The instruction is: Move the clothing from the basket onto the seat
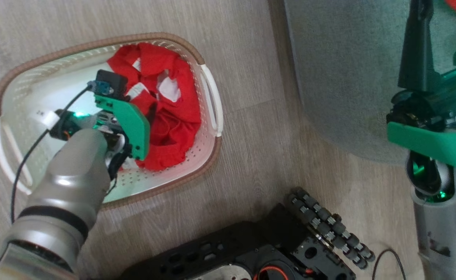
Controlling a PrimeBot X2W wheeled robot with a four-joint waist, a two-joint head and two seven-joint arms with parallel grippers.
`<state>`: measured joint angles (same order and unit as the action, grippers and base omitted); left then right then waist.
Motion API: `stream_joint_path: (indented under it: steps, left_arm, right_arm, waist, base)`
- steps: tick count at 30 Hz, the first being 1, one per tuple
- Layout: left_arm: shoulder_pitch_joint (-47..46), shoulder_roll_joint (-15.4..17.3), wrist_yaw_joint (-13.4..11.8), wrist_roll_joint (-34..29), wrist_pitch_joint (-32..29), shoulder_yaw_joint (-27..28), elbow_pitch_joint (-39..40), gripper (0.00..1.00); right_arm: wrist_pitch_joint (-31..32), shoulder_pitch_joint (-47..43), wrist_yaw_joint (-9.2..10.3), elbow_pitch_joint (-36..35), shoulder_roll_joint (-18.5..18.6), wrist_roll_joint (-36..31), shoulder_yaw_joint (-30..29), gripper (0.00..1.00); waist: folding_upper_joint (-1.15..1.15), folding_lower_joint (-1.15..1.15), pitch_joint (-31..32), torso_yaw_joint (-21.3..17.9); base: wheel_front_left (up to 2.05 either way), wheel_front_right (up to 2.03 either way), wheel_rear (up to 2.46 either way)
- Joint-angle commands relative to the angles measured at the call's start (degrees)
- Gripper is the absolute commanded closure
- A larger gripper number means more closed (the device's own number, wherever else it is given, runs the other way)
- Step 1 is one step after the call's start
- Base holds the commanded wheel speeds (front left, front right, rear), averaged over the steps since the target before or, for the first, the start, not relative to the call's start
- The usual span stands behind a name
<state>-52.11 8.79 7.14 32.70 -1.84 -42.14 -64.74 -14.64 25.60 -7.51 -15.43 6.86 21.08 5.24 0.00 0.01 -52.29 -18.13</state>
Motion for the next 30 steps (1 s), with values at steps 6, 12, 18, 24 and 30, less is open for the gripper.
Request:
stream_joint_path:
  steps: [6, 12, 18, 24, 30]
  left_arm:
    - [-1.6, 2.0, 0.3, 2.1, -3.7, -2.8, -1.4, 0.00]
    - [-3.5, 2.6, 0.3, 2.3, -6.9, -5.1, -4.5, 0.00]
    - [-4.0, 2.5, 0.3, 3.2, -8.6, -6.0, -5.7, 0.00]
    - [-4.1, 2.7, 0.3, 4.2, -7.7, -7.3, -5.4, 1.00]
    - [-3.2, 2.4, 0.3, 6.2, -6.2, -8.3, -4.2, 1.00]
  right_arm:
    - [-0.4, -0.7, 0.02, -3.2, -1.1, -0.7, 1.4, 0.00]
    - [-0.4, -1.0, 0.02, -3.7, -1.5, -0.9, 1.6, 0.00]
    - [-0.4, -1.1, 0.02, -3.5, -1.7, -1.0, 1.7, 0.00]
    - [-0.4, -1.1, 0.02, -3.3, -1.9, -1.1, 1.7, 0.00]
    - [-0.4, -0.8, 0.02, -2.7, -2.0, -1.3, 1.5, 0.00]
  waist:
    - [0.00, -0.01, -2.3, -2.0]
    - [0.00, -0.01, -3.3, -2.8]
    - [0.00, -0.01, -3.4, -3.1]
    - [0.00, -0.01, -3.1, -3.1]
    - [0.00, -0.01, -1.1, -2.5]
  base:
    - [0.00, 0.00, 0.00]
    - [0.00, 0.00, 0.00]
    - [0.00, 0.00, 0.00]
    - [0.00, 0.00, 0.00]
    - [0.00, 0.00, 0.00]
